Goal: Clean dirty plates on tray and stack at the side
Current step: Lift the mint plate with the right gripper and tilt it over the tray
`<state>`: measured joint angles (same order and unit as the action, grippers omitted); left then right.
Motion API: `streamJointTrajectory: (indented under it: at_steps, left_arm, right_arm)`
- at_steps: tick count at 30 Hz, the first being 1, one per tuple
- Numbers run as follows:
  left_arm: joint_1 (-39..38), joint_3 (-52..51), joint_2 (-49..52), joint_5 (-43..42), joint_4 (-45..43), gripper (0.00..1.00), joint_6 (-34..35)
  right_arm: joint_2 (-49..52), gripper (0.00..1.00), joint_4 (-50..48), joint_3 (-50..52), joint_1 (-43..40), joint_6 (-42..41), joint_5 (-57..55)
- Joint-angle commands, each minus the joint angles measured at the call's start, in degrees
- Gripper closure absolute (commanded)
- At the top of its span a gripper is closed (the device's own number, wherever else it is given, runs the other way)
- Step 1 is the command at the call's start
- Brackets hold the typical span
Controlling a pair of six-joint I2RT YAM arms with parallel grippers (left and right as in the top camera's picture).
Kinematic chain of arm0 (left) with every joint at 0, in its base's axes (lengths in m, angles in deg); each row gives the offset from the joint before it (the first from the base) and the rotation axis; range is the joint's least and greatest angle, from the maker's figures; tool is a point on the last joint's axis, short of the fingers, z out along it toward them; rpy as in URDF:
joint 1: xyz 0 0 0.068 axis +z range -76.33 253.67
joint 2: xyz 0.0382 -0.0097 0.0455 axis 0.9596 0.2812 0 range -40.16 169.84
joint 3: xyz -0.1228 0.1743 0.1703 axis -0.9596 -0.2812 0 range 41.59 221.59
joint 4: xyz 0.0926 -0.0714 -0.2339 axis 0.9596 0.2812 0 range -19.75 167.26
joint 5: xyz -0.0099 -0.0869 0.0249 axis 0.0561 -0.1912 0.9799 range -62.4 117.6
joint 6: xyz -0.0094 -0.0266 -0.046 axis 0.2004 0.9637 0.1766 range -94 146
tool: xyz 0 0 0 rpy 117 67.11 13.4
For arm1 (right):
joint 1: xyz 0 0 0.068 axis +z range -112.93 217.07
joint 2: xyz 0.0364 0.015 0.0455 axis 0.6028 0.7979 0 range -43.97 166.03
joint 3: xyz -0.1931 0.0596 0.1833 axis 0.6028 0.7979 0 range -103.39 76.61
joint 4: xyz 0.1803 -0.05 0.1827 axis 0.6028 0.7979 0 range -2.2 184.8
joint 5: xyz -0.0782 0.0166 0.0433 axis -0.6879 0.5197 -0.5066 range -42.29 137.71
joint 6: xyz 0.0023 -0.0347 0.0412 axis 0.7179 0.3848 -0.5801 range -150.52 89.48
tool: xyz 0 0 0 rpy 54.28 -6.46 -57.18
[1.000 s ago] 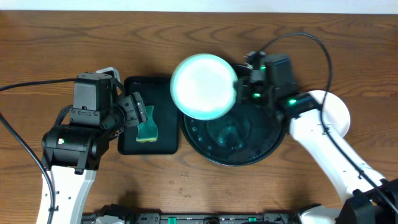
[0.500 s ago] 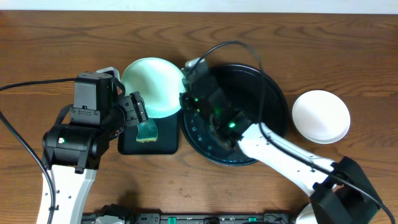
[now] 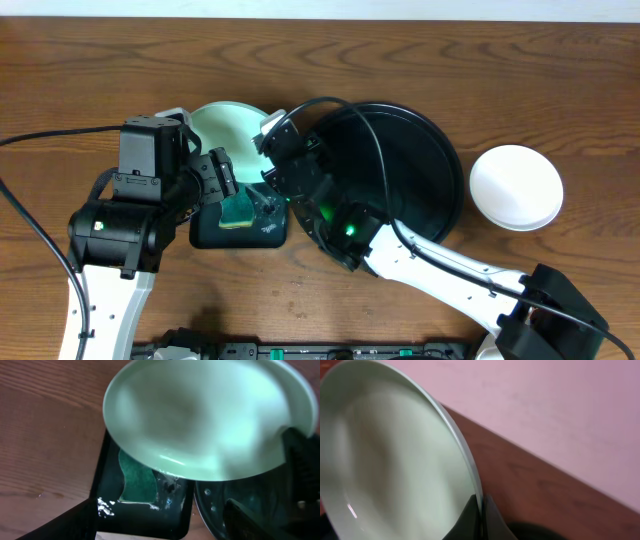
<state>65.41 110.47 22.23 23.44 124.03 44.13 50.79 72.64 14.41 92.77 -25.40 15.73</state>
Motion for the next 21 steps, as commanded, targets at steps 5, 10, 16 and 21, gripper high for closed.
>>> streamJointTrajectory:
  at_steps: [5,10,16,21]
  left_arm:
    - [0.2,1.5,0.1,0.1,0.1,0.2,-0.1]
    - [0.2,1.5,0.1,0.1,0.1,0.2,-0.1]
    - [0.2,1.5,0.1,0.1,0.1,0.2,-0.1]
    - [0.2,1.5,0.1,0.1,0.1,0.2,-0.1]
  right_arm:
    - [-1.9,0.99,-2.0,-1.0,2.2,8.3,-9.1]
    - [-1.9,0.99,-2.0,-1.0,2.2,8.3,-9.1]
    - [-1.9,0.99,-2.0,-1.0,2.2,8.3,-9.6]
    - [-1.9,0.99,-2.0,-1.0,2.1,8.3,-9.9]
